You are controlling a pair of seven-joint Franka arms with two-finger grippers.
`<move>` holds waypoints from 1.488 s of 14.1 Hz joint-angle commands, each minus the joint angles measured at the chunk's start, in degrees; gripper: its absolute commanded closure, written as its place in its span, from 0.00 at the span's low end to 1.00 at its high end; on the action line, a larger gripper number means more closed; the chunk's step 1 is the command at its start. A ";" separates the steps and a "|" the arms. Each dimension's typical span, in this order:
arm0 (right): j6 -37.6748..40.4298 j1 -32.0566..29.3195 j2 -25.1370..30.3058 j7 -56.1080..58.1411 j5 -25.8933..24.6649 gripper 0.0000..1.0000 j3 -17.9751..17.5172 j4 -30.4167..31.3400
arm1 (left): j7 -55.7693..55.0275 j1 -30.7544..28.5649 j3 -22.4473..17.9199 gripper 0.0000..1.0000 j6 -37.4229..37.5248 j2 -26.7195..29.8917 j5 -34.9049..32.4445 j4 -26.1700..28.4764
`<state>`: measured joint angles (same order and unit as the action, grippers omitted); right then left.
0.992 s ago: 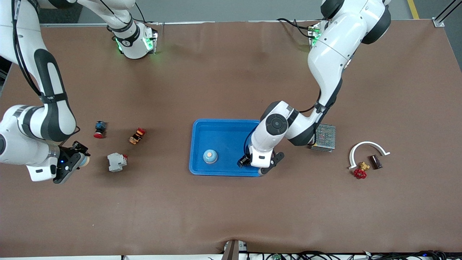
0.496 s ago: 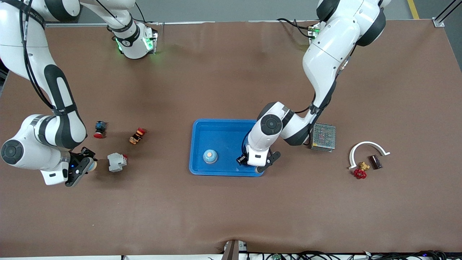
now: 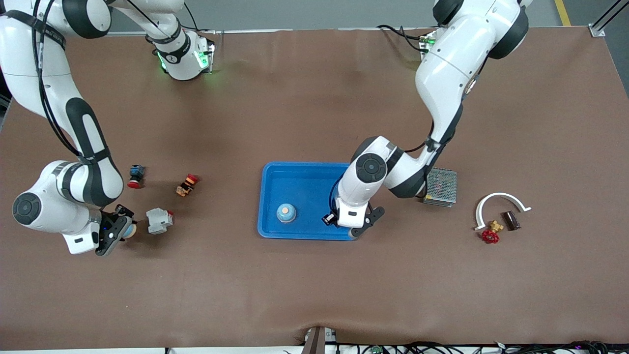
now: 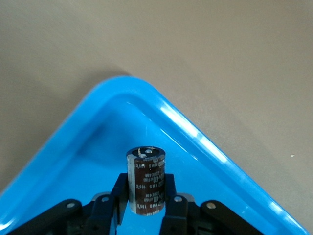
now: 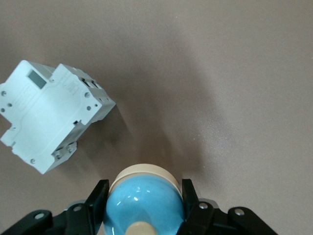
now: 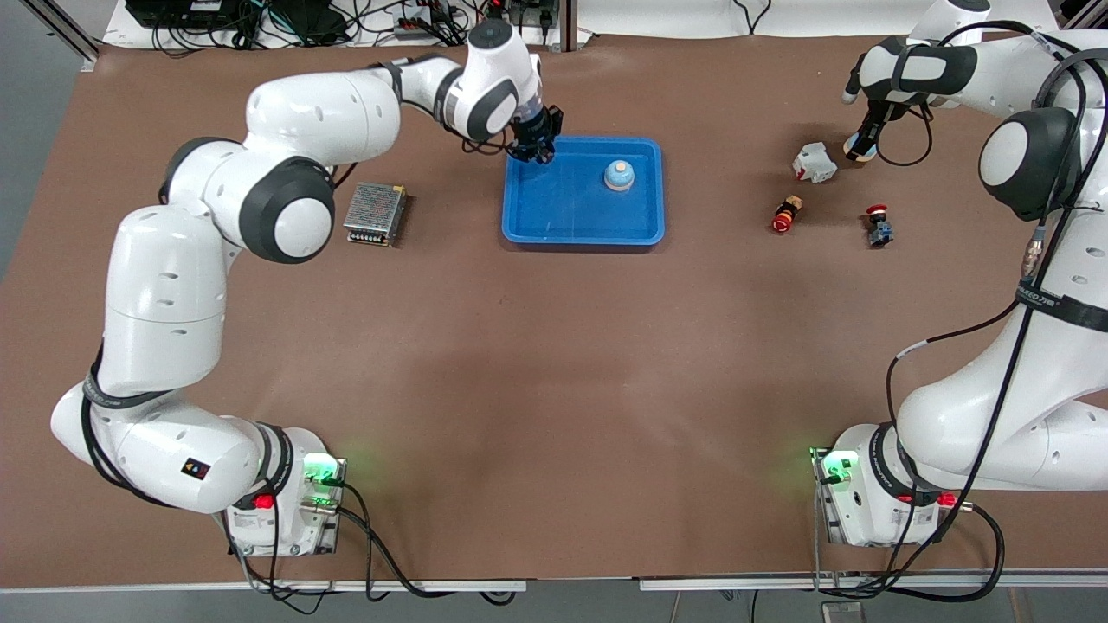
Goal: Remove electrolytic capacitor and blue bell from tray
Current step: 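Lift the capacitor with the left gripper while the right gripper lowers the bell, then place the capacitor by the power supply while the right gripper returns to the tray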
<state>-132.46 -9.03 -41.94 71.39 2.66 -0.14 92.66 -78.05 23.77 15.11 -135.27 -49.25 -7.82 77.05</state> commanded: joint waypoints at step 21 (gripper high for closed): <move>12.82 -1.08 -0.17 -11.07 5.60 0.00 -1.70 -11.88 | 46.75 -38.25 -0.52 1.00 20.93 22.51 -2.28 18.72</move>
<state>-122.93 -9.78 -42.92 65.16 7.57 -0.79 82.61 -33.96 -11.64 13.96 -114.35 -31.30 -8.40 89.95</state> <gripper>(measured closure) 0.000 0.665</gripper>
